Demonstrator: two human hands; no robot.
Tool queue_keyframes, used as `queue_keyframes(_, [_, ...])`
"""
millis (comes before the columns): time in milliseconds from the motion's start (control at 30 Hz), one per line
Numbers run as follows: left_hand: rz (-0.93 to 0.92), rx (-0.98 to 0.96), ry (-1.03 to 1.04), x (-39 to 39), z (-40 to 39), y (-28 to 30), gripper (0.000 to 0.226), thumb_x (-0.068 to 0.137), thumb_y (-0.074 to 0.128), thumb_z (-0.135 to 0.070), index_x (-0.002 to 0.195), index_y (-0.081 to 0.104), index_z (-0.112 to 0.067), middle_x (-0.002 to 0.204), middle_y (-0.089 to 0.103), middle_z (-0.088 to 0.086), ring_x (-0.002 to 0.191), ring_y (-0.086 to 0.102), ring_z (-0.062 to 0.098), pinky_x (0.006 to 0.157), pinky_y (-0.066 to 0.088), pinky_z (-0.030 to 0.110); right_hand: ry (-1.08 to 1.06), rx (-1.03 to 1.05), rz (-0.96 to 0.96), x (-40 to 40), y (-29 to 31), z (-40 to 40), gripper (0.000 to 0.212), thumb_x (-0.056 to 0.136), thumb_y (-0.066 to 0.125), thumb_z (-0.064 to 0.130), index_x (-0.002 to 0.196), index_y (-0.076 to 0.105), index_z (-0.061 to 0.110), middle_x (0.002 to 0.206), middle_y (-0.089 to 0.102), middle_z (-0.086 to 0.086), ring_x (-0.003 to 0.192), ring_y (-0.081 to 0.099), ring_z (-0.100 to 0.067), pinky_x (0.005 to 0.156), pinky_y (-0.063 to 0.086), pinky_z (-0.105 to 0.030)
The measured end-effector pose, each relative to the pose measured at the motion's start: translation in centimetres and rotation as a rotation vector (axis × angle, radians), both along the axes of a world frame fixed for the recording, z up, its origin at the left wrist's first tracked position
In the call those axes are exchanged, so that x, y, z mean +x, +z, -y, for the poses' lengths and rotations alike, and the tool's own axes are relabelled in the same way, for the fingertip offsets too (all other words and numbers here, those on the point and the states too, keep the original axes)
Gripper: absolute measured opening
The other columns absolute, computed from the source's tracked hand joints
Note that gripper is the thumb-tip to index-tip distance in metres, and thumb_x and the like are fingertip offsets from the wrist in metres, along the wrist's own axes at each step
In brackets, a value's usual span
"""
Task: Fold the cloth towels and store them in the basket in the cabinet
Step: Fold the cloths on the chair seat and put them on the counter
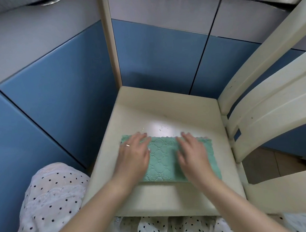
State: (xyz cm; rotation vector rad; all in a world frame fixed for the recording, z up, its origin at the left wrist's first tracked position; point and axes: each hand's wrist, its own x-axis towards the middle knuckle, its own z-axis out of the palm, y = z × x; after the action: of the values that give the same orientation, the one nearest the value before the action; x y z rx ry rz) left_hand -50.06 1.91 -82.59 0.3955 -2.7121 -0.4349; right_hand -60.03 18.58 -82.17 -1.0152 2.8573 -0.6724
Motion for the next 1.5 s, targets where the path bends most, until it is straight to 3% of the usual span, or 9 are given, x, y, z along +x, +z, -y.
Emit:
queue_keyframes(167, [0.411, -0.034, -0.057, -0.8, -3.8, -1.4, 0.065, 0.091, 0.001, -0.036, 0.15, 0.016, -0.016, 0.159, 0.01, 0.001, 0.147, 0.004, 0.017, 0.118, 0.001, 0.037, 0.119, 0.288, -0.007, 2.6, -2.1, 2.1, 0.051, 0.085, 0.035, 0.036, 0.124, 0.061, 0.017, 0.131, 0.059, -0.004, 0.123, 0.055, -0.024, 0.097, 0.039, -0.057])
queue_keyframes(233, [0.438, -0.087, -0.027, -0.7, -3.5, -1.5, 0.066, 0.091, -0.003, -0.041, 0.151, 0.011, -0.018, 0.16, 0.003, 0.001, 0.147, -0.002, 0.018, 0.118, -0.003, 0.038, 0.106, 0.328, -0.003, 2.4, -2.2, 1.9, 0.056, 0.085, 0.03, 0.04, 0.131, 0.054, 0.021, 0.14, 0.051, -0.003, 0.13, 0.047, -0.022, 0.105, 0.031, -0.054])
queue_keyframes(367, [0.511, -0.106, 0.018, -0.2, -2.1, -1.7, 0.074, 0.087, -0.003, -0.058, 0.151, 0.002, -0.022, 0.159, -0.006, 0.001, 0.146, -0.01, 0.018, 0.118, -0.008, 0.039, 0.077, 0.387, 0.017, 1.7, -2.4, 0.5, 0.075, 0.08, -0.002, 0.058, 0.15, 0.005, 0.031, 0.159, -0.001, 0.004, 0.146, -0.005, -0.015, 0.115, -0.009, -0.046])
queue_keyframes(633, [0.565, -0.108, 0.127, 1.9, 0.9, -1.9, 0.094, 0.072, -0.023, -0.071, 0.151, -0.001, -0.024, 0.159, -0.009, -0.003, 0.146, -0.013, 0.017, 0.116, -0.009, 0.046, -0.088, 0.441, 0.059, -0.4, -2.1, -3.4, 0.066, 0.093, 0.015, 0.058, 0.15, -0.003, 0.029, 0.159, -0.007, 0.003, 0.146, -0.007, -0.016, 0.117, -0.002, -0.049])
queue_keyframes(767, [0.487, -0.129, 0.051, 1.8, -0.1, -0.3, 0.077, 0.084, -0.001, -0.053, 0.15, 0.019, -0.018, 0.159, 0.013, 0.002, 0.147, 0.002, 0.021, 0.115, -0.005, 0.045, -0.106, 0.297, 0.057, -0.8, -1.0, -2.1, 0.059, 0.093, 0.034, 0.042, 0.148, 0.022, 0.023, 0.158, 0.013, 0.0, 0.145, 0.009, -0.018, 0.114, 0.005, -0.051])
queue_keyframes(933, [0.279, -0.224, -0.37, 3.4, -5.9, -0.1, 0.046, 0.088, 0.036, -0.034, 0.122, 0.063, -0.018, 0.128, 0.062, -0.003, 0.124, 0.053, 0.016, 0.102, 0.042, 0.049, 0.206, 0.061, -0.009, -0.9, -0.5, 0.8, 0.05, 0.083, 0.038, 0.012, 0.128, 0.058, 0.019, 0.143, 0.047, -0.001, 0.137, 0.036, -0.024, 0.111, 0.012, -0.055])
queue_keyframes(1100, [0.37, -0.284, -0.331, 4.9, -5.4, -1.6, 0.047, 0.087, 0.036, -0.037, 0.122, 0.063, -0.021, 0.13, 0.06, -0.004, 0.122, 0.055, 0.015, 0.098, 0.043, 0.054, 0.288, 0.285, -0.035, -1.8, -0.3, 0.9, 0.047, 0.096, 0.038, 0.016, 0.139, 0.042, 0.032, 0.15, 0.035, 0.011, 0.139, 0.028, -0.015, 0.113, 0.002, -0.056])
queue_keyframes(1267, [0.309, -0.352, -0.229, 6.1, -1.1, -2.2, 0.045, 0.086, 0.037, -0.033, 0.122, 0.063, -0.025, 0.131, 0.059, -0.007, 0.121, 0.056, 0.019, 0.105, 0.034, 0.058, 0.249, 0.3, -0.193, -1.8, -0.9, -1.6, 0.045, 0.079, 0.063, 0.008, 0.119, 0.064, 0.026, 0.116, 0.063, -0.002, 0.105, 0.059, -0.03, 0.101, 0.029, -0.064])
queue_keyframes(1500, [0.299, -0.409, -0.25, 6.3, 3.2, -2.1, 0.047, 0.087, 0.034, -0.028, 0.128, 0.057, -0.028, 0.133, 0.056, -0.009, 0.123, 0.055, 0.02, 0.102, 0.021, 0.046, 0.31, 0.208, -0.214, 0.6, -1.5, -4.6, 0.052, 0.062, 0.079, 0.011, 0.111, 0.069, 0.025, 0.098, 0.063, 0.001, 0.084, 0.063, -0.023, 0.09, 0.047, -0.053])
